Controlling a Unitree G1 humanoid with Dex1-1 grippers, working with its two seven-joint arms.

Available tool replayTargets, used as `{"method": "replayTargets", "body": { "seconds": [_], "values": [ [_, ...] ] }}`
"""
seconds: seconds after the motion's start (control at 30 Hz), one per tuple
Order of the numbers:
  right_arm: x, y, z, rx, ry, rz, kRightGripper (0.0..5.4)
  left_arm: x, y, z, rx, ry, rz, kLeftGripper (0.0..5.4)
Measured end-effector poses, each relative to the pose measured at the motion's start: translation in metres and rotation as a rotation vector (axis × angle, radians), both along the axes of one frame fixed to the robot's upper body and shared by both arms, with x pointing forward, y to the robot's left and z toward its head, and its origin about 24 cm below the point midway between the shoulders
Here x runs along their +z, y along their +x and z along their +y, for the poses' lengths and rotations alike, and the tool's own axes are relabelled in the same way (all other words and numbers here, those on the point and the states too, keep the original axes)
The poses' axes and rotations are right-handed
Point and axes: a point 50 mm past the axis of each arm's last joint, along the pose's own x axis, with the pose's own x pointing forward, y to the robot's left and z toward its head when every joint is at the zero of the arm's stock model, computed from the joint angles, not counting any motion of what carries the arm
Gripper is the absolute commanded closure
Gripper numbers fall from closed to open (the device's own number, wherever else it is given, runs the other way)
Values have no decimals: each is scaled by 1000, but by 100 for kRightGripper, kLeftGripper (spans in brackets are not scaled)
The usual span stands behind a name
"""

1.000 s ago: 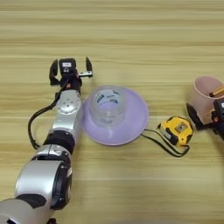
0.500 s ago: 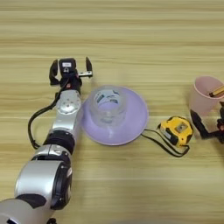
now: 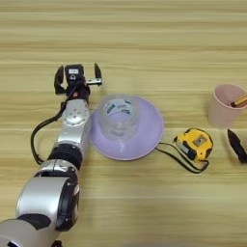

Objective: Move the objects on the table

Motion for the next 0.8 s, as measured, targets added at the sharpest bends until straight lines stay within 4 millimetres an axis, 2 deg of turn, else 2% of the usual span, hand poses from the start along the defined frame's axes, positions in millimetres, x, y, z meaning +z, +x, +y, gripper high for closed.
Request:
{"method": "replayTargets", "body": {
  "seconds": [0.23, 0.47, 0.8],
  "values": [
    [5, 2, -20, -144, -25, -35, 1, 0, 0, 0, 0, 1, 1, 0],
    [4, 22, -14, -202, 41, -169, 1, 0, 0, 0, -1, 2, 1, 0],
    [-5, 31, -14, -228, 44, -207, 1, -1, 0, 0, -3, 2, 6, 0]
  ]
}}
